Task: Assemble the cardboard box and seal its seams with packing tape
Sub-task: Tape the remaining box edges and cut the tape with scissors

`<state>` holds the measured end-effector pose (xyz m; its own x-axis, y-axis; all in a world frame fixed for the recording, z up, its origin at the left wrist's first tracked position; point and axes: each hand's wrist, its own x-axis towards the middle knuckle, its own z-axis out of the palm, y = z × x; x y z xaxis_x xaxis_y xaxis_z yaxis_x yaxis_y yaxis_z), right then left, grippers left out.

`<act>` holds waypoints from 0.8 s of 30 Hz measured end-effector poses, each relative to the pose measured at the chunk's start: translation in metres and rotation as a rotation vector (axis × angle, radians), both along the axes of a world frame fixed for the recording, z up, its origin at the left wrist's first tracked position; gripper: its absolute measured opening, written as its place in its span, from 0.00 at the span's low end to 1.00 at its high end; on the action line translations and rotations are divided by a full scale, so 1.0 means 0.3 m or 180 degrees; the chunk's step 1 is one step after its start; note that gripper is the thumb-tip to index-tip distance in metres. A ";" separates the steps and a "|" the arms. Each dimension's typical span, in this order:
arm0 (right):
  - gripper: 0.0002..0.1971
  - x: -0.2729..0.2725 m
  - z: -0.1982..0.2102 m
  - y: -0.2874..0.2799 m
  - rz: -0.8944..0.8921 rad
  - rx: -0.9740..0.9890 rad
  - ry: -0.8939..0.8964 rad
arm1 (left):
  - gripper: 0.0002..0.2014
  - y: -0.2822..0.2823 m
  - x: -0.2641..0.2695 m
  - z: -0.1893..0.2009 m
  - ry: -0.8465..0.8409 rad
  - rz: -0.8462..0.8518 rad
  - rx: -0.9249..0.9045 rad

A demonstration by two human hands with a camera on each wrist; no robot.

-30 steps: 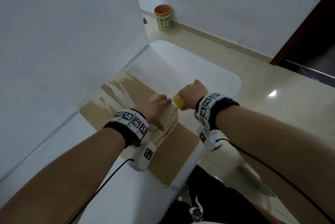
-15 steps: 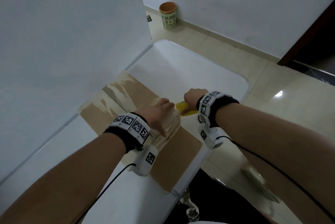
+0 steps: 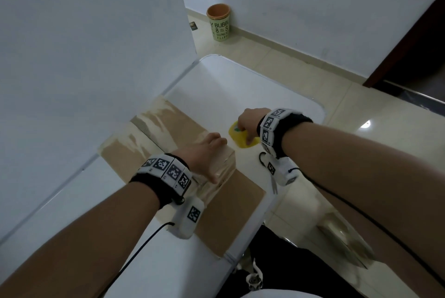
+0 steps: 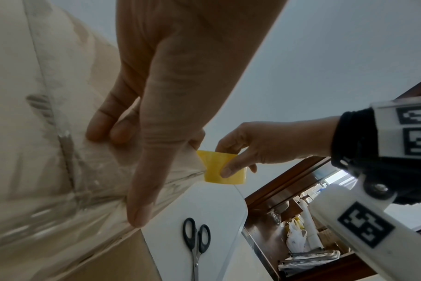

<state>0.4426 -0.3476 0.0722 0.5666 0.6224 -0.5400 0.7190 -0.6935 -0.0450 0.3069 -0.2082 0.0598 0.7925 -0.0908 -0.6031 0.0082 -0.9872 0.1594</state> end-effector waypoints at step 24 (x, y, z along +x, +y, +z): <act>0.12 0.002 -0.006 -0.027 0.0389 0.0324 -0.0424 | 0.39 -0.064 0.341 -0.004 0.0236 0.0395 -0.0802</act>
<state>0.4433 -0.3555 0.0704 0.5456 0.7385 -0.3962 0.8019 -0.5974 -0.0093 0.4093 -0.2273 0.0587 0.7615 -0.1502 -0.6305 0.1473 -0.9072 0.3940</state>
